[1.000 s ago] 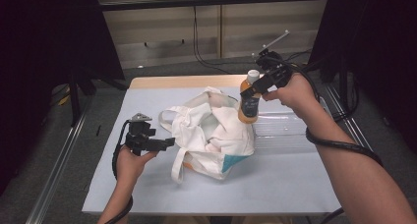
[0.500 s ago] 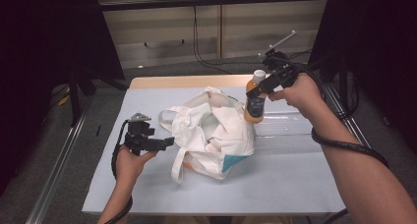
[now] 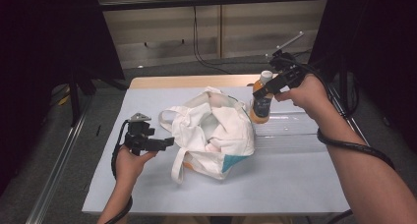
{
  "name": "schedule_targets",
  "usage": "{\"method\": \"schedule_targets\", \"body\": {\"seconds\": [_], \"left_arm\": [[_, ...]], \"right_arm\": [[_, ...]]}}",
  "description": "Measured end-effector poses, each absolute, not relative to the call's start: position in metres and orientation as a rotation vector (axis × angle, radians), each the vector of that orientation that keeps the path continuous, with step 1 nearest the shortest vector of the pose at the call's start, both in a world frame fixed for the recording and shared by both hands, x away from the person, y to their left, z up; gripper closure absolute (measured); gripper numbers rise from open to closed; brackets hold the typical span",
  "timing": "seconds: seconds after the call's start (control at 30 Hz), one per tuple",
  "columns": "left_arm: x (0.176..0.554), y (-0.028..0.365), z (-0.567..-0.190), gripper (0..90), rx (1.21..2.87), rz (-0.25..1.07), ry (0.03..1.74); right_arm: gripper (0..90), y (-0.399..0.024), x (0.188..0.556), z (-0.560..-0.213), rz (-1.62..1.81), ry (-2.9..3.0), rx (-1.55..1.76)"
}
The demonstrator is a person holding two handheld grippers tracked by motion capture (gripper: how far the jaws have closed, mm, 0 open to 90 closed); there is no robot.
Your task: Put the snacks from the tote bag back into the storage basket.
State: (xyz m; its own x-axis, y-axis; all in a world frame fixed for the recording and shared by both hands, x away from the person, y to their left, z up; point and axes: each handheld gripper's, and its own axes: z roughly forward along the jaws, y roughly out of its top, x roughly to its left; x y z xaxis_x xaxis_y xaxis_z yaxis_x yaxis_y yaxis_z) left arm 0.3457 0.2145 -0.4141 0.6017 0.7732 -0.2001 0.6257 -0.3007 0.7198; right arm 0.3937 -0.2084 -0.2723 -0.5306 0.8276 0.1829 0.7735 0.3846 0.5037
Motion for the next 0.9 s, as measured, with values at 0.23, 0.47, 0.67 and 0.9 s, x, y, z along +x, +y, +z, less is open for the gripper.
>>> {"method": "schedule_targets", "body": {"seconds": [0.23, 0.47, 0.67, 0.9], "left_arm": [[0.346, 0.214, -0.414, 8.8, 2.036, 0.235, 1.097], [0.346, 0.214, -0.414, 8.8, 2.031, 0.234, 1.096], [0.346, 0.213, -0.415, 8.9, 2.036, 0.232, 1.094], [0.346, 0.214, -0.415, 8.9, 2.031, 0.234, 1.095]], "right_arm": [[30.4, -0.213, 0.394, -0.274, 0.804, 2.530, 1.477], [30.4, -0.214, 0.395, -0.278, 0.790, 2.531, 1.482], [30.4, -0.214, 0.396, -0.283, 0.782, 2.538, 1.486], [30.4, -0.216, 0.396, -0.287, 0.769, 2.545, 1.491]]}}
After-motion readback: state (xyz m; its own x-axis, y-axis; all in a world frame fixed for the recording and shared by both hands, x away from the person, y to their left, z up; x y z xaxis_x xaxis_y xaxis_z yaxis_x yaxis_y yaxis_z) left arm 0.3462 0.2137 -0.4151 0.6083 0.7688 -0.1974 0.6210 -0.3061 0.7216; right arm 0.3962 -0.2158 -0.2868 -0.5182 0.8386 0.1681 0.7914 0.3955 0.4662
